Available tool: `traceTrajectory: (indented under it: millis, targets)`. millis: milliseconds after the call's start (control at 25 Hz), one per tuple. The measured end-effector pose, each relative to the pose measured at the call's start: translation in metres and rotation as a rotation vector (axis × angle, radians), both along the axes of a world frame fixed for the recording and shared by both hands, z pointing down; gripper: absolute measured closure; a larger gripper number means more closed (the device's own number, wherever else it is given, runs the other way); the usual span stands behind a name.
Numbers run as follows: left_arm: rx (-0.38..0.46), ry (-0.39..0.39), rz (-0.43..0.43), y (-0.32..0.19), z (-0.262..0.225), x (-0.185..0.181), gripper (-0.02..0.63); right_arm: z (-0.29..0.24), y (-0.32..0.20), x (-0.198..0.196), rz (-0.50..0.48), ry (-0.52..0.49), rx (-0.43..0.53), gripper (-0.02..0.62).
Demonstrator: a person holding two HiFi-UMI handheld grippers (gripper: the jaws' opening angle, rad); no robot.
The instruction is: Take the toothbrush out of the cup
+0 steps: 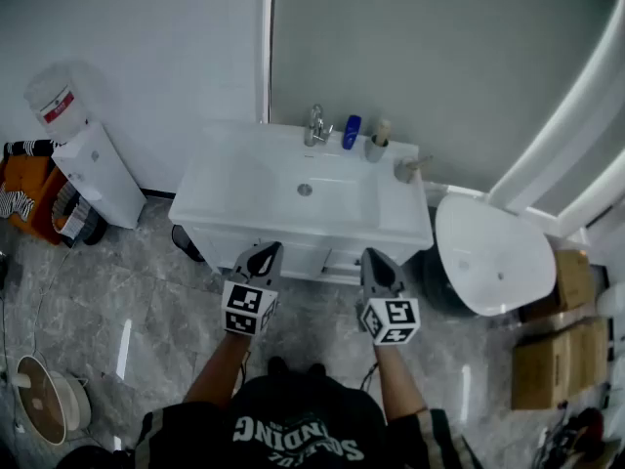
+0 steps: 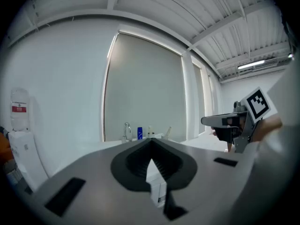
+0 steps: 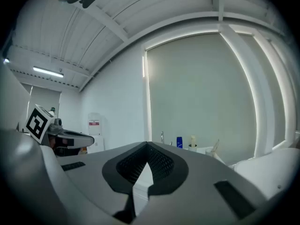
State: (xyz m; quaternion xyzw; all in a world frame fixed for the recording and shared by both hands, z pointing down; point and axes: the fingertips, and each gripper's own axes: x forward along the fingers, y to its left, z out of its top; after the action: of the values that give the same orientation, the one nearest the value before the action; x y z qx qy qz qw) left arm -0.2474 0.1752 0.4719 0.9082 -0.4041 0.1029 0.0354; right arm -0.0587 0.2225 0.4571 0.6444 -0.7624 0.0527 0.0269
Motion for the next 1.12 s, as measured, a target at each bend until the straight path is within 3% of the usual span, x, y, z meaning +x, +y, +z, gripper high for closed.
traceTrajectory:
  millis: [1120]
  targets:
    - [-0.039,0.009,0.137,-0.024,0.016,0.011,0.608,0.017,-0.021,0.003,0.091,-0.048,-0.032,0.598]
